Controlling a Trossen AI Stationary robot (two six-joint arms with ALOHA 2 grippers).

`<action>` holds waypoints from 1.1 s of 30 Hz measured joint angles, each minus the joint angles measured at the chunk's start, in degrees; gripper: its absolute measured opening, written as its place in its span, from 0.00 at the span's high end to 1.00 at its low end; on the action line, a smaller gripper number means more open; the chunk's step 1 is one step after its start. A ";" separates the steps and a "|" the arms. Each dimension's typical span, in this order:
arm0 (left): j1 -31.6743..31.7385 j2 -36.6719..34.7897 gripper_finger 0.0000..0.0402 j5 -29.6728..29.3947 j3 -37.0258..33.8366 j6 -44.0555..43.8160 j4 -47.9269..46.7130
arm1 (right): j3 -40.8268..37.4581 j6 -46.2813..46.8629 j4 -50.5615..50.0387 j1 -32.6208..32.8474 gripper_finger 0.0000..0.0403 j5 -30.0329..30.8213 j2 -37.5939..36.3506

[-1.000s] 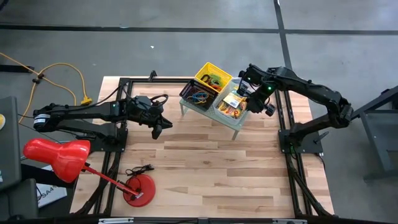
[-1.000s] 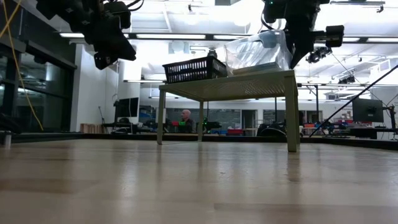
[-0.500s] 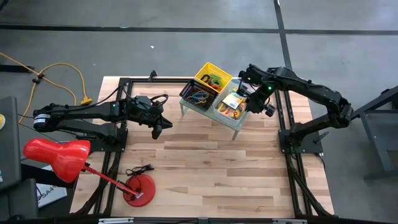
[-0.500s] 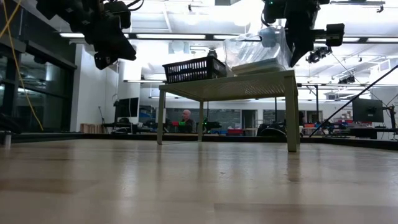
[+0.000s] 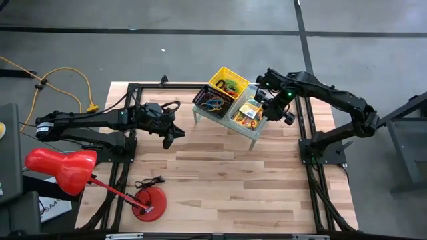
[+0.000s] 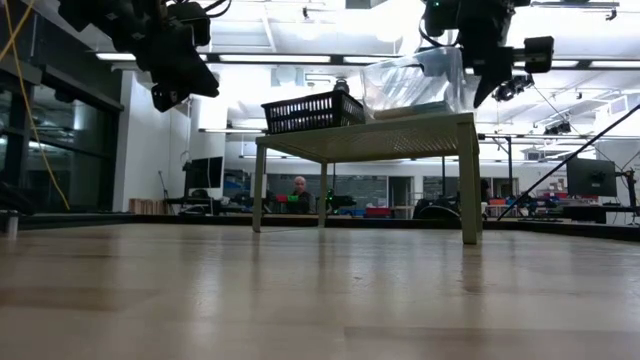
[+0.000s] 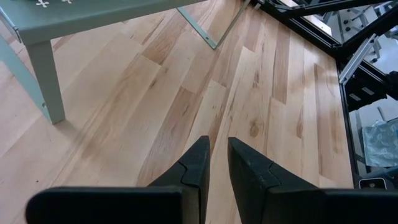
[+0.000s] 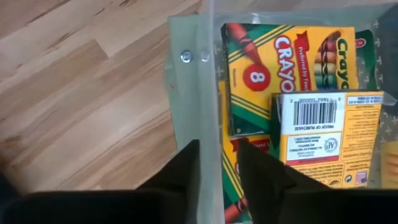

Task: Pick & Place Office Desk Supplies
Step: Put the transparent bin with crayon boxes on the shelf, then return to Home Position

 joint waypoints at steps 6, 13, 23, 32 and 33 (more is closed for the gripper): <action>0.00 0.00 0.87 0.00 -0.01 0.01 0.00 | 0.00 -2.64 -0.69 0.01 0.65 0.38 0.00; 0.00 0.00 0.87 0.00 0.00 0.00 0.00 | 0.00 -2.70 -0.70 -0.01 0.63 0.52 0.00; 0.00 0.00 0.87 0.00 -0.01 0.00 0.02 | 1.51 -2.40 0.16 0.01 0.63 0.12 -2.23; 0.00 0.00 0.87 0.00 0.00 0.01 0.02 | 1.55 -2.08 -2.06 0.01 0.63 -5.65 -6.08; 0.00 0.00 0.87 -0.01 -0.01 0.00 0.02 | 1.55 -2.07 -2.09 0.01 0.63 -6.96 -6.19</action>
